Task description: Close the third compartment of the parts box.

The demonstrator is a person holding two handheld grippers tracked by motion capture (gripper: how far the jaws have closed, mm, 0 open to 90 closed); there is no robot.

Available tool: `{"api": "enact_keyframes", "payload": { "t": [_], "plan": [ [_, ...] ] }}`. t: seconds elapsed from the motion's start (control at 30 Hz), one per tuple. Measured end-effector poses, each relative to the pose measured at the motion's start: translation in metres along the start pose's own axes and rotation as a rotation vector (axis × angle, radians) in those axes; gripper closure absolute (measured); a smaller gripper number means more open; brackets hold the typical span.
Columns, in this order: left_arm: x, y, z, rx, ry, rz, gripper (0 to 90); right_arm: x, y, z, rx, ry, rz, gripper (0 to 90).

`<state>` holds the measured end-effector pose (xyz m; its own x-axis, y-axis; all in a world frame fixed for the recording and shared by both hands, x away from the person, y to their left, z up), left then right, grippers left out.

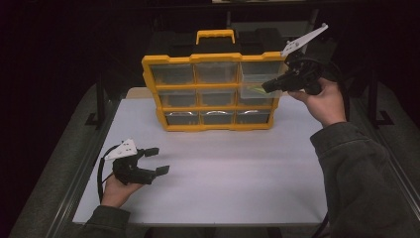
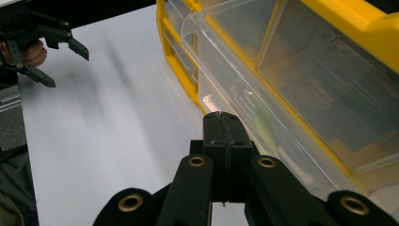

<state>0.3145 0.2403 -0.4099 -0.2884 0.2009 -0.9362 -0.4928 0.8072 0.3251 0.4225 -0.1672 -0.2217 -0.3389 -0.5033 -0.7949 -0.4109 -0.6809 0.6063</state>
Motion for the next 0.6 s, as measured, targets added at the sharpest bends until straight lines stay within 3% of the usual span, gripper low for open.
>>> {"api": "enact_keyframes", "payload": {
  "t": [0.6],
  "plan": [
    [-0.0003, 0.0022, -0.0001, -0.005, 0.003, 0.001, 19.2, -0.0061, -0.0068, -0.0077, 0.006, -0.014, 0.003, 88.6]
  ]
}}
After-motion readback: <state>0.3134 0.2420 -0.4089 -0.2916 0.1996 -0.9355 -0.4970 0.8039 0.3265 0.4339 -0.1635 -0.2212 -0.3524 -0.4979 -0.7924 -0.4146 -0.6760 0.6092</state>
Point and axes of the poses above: each handheld gripper's, and its own axes: y roughly backward along the jaws, x roughly out of its underside, z roughly to its left, the point moved 4 cm from there along -y, roughly forward along the jaws, and after that the axes turned 6 degrees about -z, right-handed, at the moved point
